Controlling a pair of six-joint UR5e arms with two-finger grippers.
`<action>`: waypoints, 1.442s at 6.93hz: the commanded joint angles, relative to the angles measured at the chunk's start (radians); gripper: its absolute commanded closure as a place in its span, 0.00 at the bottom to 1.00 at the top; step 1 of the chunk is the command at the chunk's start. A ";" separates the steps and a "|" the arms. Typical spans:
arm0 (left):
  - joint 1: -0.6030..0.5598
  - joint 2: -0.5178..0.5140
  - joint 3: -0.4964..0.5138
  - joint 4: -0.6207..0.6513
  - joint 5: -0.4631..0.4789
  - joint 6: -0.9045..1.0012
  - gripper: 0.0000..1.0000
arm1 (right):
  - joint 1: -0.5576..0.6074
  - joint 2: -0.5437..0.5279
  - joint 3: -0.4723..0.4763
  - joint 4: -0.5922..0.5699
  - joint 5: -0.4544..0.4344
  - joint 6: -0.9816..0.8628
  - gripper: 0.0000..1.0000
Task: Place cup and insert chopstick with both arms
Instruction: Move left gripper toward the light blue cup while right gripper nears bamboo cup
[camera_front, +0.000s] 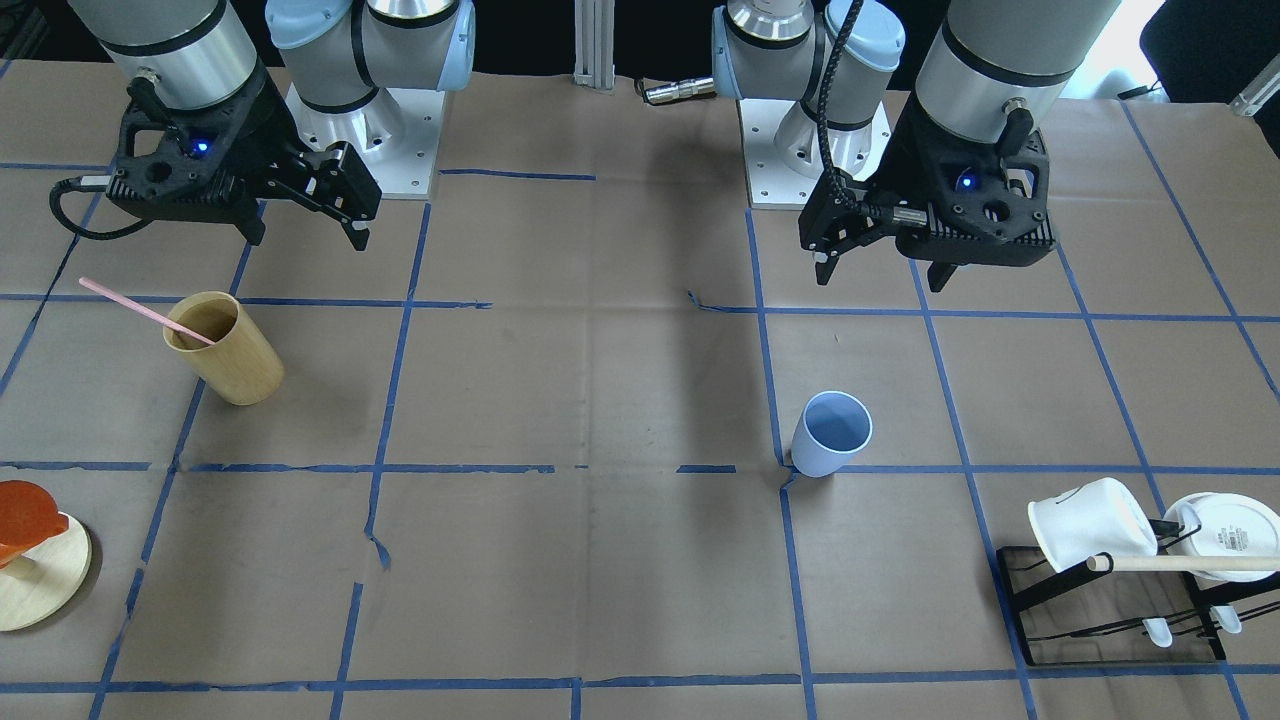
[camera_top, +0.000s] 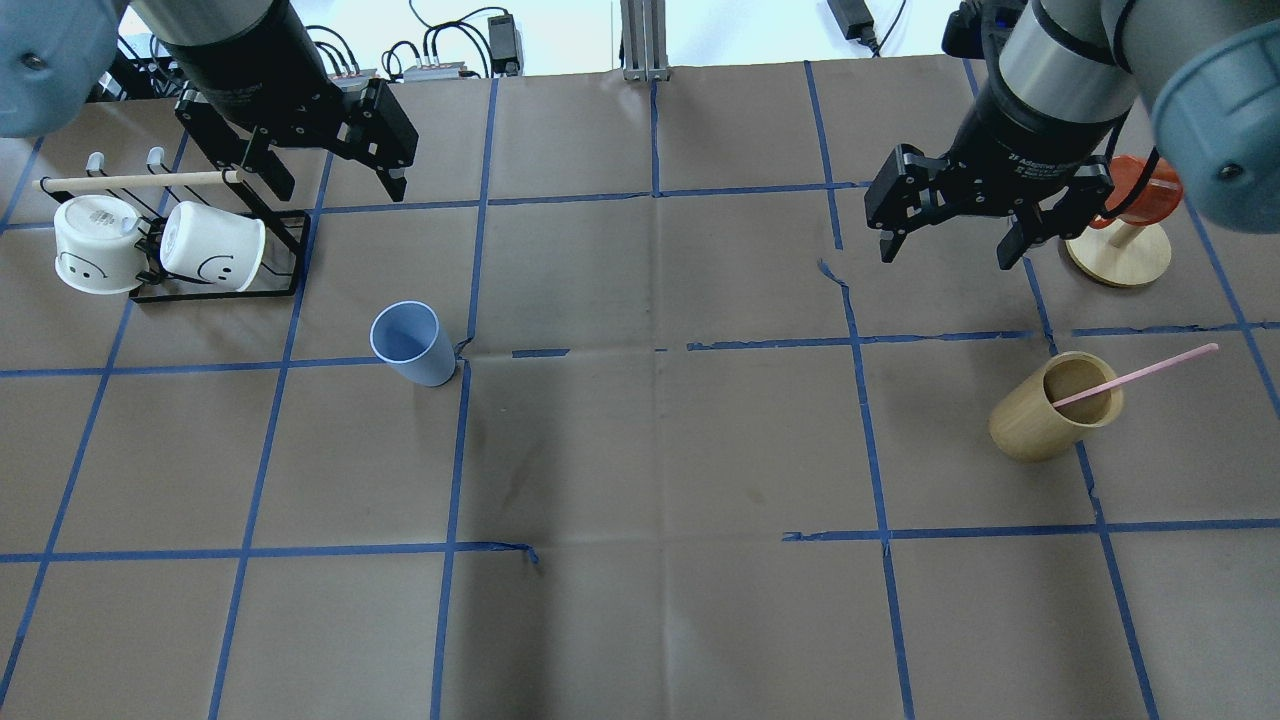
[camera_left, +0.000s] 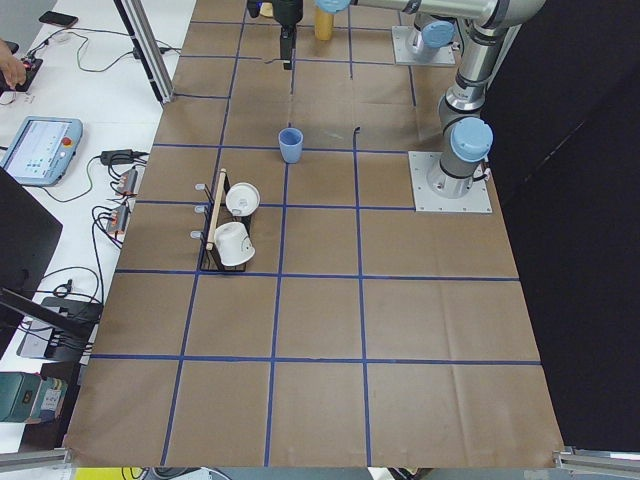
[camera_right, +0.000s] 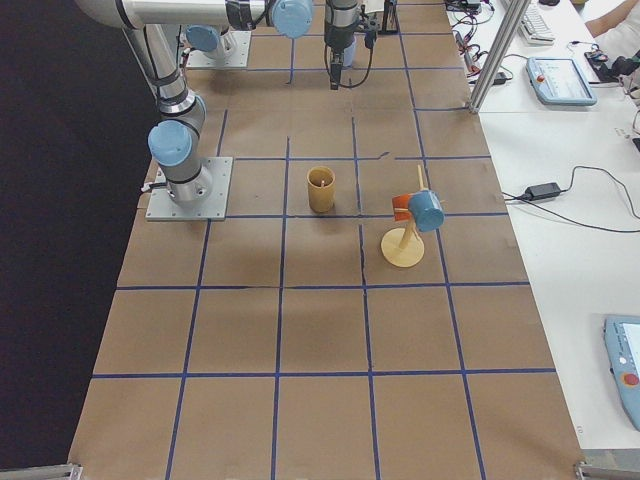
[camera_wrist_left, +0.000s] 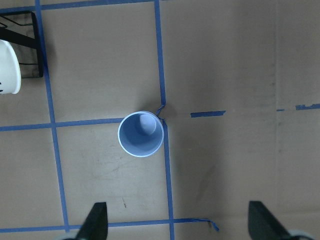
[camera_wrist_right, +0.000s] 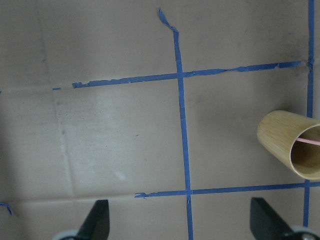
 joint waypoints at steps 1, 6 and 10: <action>0.000 0.001 0.000 0.000 0.000 0.000 0.00 | -0.004 0.004 0.002 0.000 -0.002 -0.001 0.00; 0.003 0.000 0.001 0.000 -0.005 0.008 0.00 | -0.012 0.028 0.006 -0.004 0.002 -0.004 0.00; 0.000 -0.006 0.000 0.000 -0.006 0.008 0.00 | -0.049 0.035 0.017 0.003 0.005 -0.021 0.00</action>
